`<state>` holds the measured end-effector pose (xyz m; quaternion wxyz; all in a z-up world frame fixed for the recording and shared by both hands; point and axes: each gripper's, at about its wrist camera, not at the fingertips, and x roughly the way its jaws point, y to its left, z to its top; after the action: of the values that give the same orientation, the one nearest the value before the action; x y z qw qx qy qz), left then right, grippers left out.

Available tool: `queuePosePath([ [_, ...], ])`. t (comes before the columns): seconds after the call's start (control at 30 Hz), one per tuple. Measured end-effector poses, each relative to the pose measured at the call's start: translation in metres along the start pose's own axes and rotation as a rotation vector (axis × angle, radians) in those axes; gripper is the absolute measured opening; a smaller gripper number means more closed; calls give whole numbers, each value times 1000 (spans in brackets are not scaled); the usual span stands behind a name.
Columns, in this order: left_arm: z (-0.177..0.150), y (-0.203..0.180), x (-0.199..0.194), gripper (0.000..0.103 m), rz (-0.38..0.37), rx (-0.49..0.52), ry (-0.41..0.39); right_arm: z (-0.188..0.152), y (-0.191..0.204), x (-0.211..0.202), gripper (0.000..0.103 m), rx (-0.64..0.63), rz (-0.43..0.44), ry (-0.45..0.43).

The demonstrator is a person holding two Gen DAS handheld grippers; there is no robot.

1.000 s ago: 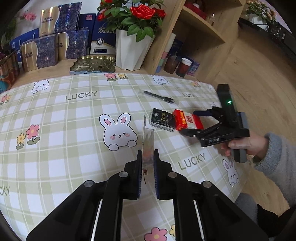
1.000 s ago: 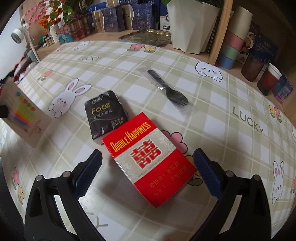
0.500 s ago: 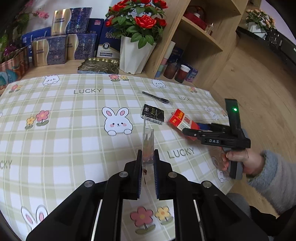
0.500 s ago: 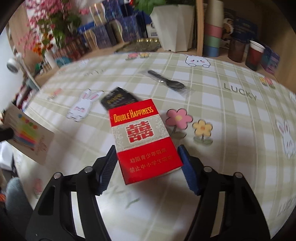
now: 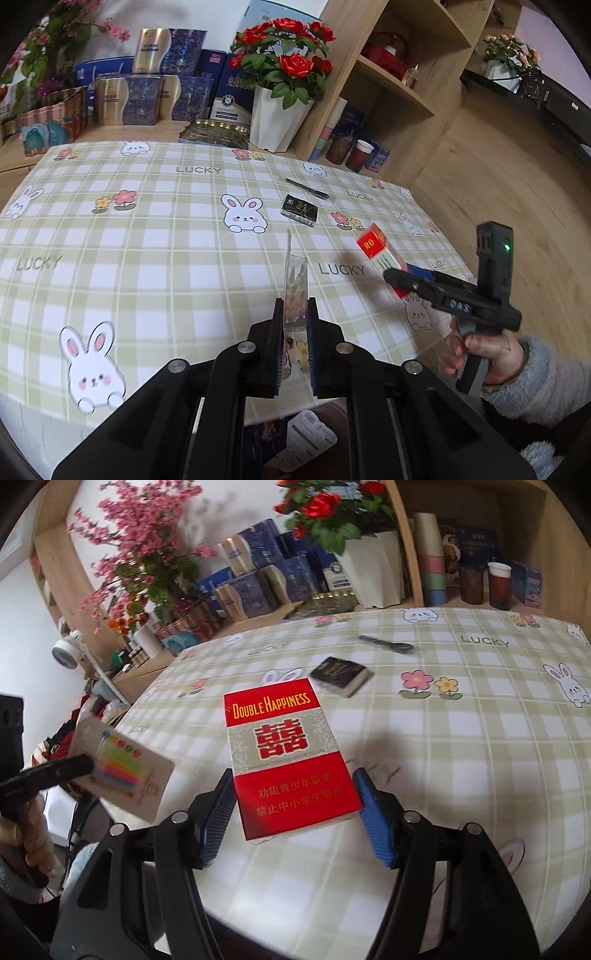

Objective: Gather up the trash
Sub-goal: 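Carry both items over the bin and open the right tool to drop the red pack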

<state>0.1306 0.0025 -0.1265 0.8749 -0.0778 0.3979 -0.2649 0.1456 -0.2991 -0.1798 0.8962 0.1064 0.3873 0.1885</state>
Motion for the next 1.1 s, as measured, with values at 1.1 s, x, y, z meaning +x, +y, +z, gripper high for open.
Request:
queuePosePath([
  [1.1,-95,-11,-86,11,-32,-76,-23,-122,87,-33,36,-19,55,188],
])
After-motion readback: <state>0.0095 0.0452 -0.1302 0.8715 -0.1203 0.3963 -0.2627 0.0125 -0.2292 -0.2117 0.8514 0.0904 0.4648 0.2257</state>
